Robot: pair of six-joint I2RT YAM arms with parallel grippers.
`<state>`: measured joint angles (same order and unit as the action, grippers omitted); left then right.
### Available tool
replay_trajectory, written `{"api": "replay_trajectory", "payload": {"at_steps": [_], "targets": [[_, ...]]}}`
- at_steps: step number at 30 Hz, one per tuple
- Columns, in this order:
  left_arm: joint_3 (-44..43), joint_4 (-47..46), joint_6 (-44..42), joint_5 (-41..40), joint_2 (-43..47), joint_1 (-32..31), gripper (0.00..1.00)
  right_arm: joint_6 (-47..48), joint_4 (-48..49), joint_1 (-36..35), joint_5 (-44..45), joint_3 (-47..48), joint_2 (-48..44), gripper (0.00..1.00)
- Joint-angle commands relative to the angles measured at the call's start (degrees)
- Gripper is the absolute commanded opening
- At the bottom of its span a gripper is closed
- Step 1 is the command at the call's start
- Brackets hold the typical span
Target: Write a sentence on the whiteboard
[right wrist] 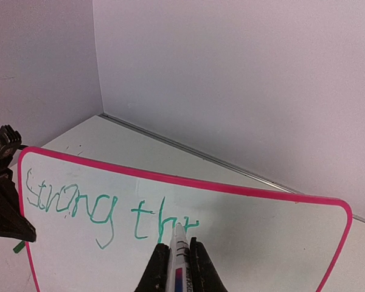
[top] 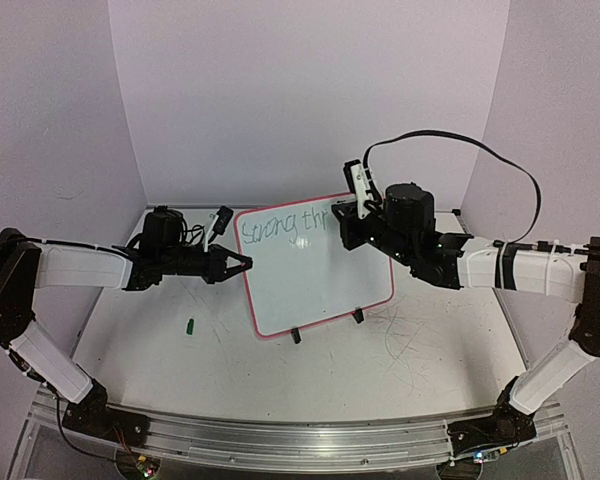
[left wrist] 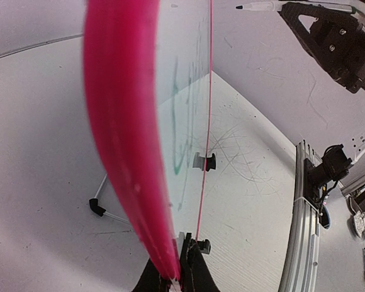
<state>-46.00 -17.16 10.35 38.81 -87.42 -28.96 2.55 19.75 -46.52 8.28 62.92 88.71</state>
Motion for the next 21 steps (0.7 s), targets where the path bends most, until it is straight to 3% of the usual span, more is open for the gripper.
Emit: {"api": "replay_trajectory", "payload": {"at_steps": [1, 21], "targets": [[-2.09, 2.31, -5.87, -9.35, -0.87, 0.48, 0.00, 0.00, 0.91, 0.23, 1.20, 0.41, 0.49, 0.00], [-1.99, 2.64, -6.05, -9.29, -0.85, 0.39, 0.00, -0.20, 0.55, 0.23, 7.46, 2.43, 3.05, 0.00]]}}
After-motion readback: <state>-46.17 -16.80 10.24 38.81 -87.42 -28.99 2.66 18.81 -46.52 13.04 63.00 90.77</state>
